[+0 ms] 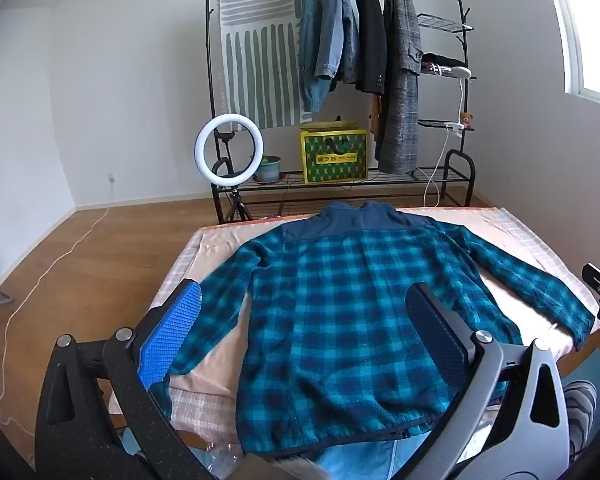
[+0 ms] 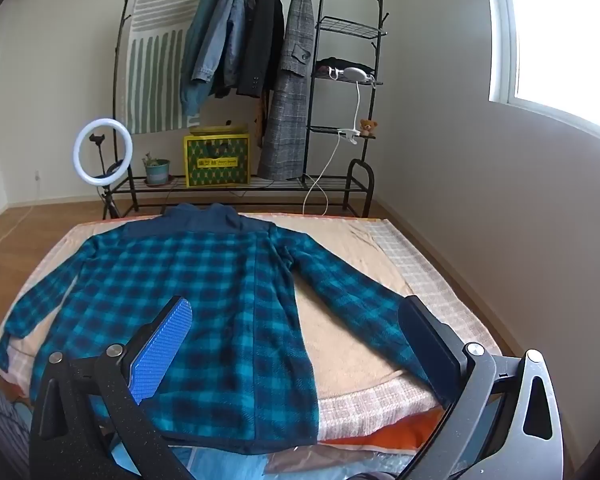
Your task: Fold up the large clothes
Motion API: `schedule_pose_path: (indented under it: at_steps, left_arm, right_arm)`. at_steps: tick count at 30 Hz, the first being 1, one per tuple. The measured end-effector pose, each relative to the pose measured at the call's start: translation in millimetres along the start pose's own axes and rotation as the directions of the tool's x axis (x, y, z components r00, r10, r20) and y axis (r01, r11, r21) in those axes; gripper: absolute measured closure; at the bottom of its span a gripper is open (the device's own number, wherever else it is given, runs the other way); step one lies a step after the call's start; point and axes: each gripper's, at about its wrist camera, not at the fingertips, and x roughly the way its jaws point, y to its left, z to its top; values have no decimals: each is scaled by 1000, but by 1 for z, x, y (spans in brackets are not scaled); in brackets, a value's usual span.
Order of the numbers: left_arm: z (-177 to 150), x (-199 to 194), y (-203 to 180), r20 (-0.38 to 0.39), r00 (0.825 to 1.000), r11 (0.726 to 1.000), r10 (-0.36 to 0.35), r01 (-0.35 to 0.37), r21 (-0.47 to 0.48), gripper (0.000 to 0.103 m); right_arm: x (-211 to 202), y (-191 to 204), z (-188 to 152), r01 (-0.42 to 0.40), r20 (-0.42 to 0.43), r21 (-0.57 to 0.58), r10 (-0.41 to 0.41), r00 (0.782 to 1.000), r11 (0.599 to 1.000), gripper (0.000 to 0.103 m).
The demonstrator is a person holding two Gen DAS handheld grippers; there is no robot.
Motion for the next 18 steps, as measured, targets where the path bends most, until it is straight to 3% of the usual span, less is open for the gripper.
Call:
schedule_pose_path:
  at_steps: [18]
  left_arm:
    - [6,-1,3,-5,1000,1000,10,-10,-3,0]
  right_arm:
    - [-1,-6,2,8,6,5,-8,1000,1000,1]
